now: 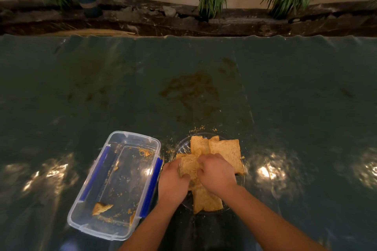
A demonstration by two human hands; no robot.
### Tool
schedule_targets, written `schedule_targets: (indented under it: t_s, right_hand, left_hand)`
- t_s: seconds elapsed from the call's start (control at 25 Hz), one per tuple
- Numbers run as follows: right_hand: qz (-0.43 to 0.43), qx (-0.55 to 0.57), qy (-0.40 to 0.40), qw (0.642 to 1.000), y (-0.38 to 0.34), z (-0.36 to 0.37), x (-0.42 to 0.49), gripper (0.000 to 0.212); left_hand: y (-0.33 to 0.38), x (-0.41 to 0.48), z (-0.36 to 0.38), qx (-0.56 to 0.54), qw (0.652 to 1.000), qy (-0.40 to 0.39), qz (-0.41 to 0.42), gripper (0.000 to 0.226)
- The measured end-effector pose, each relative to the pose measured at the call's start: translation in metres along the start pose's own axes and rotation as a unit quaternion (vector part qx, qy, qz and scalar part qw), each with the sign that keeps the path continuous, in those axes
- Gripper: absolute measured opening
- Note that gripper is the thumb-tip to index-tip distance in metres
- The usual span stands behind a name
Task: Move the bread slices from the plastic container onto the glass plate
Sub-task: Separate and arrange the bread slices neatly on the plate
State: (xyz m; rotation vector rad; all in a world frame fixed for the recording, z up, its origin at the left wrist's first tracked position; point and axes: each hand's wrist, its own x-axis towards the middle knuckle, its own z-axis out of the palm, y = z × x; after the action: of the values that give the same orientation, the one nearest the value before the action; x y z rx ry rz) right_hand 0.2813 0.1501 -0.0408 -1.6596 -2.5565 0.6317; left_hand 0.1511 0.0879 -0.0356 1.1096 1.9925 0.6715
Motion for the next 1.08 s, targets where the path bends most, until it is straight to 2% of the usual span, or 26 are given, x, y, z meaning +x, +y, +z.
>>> schedule_targets:
  t_s: [0.12,0.2,0.32,0.4,0.48,0.56,0.64,0.72,0.92,1.0,1.08]
  right_hand:
    - [0.01,0.027,-0.008,1.0,0.004,0.0,0.0,0.019]
    - [0.015,0.074,0.01,0.997,0.01,-0.002,-0.005,0.017]
    - [0.084,0.172,0.111,0.975,0.036,-0.011,-0.024,0.022]
    - [0.156,0.168,0.174,0.958,0.065,-0.017,-0.036,0.028]
    - [0.21,0.118,0.158,0.957,0.084,-0.02,-0.041,0.032]
    - [0.227,0.116,0.108,0.961,0.091,-0.02,-0.038,0.035]
    - [0.228,0.137,0.075,0.961,0.09,-0.019,-0.03,0.033]
    - [0.236,0.153,0.055,0.958,0.089,-0.021,-0.022,0.022]
    - [0.288,0.252,0.031,0.923,0.089,-0.025,-0.01,0.025]
    - [0.288,0.309,0.043,0.905,0.093,-0.026,-0.009,0.03]
    - [0.268,0.333,0.053,0.903,0.096,-0.026,-0.013,0.037]
  left_hand:
    - [-0.005,-0.002,0.0,0.013,1.0,-0.004,-0.019,0.047]
    - [-0.006,-0.002,0.0,0.014,1.0,-0.009,-0.025,0.049]
    - [-0.003,-0.005,-0.001,0.018,1.0,-0.006,-0.024,0.05]
    - [0.0,-0.007,0.0,0.028,0.999,0.017,-0.012,0.046]
    - [0.009,-0.009,0.005,0.024,0.999,0.028,0.024,0.038]
    - [0.024,-0.006,0.016,0.011,0.999,0.0,0.035,0.039]
    - [0.04,-0.002,0.027,-0.033,0.998,-0.046,0.003,0.042]
    - [0.054,0.002,0.037,-0.081,0.993,-0.079,-0.033,0.036]
    - [0.064,0.009,0.044,-0.109,0.987,-0.089,-0.081,0.049]
    - [0.063,0.006,0.042,-0.14,0.983,-0.084,-0.084,0.05]
    - [0.06,-0.003,0.041,-0.165,0.979,-0.084,-0.084,0.05]
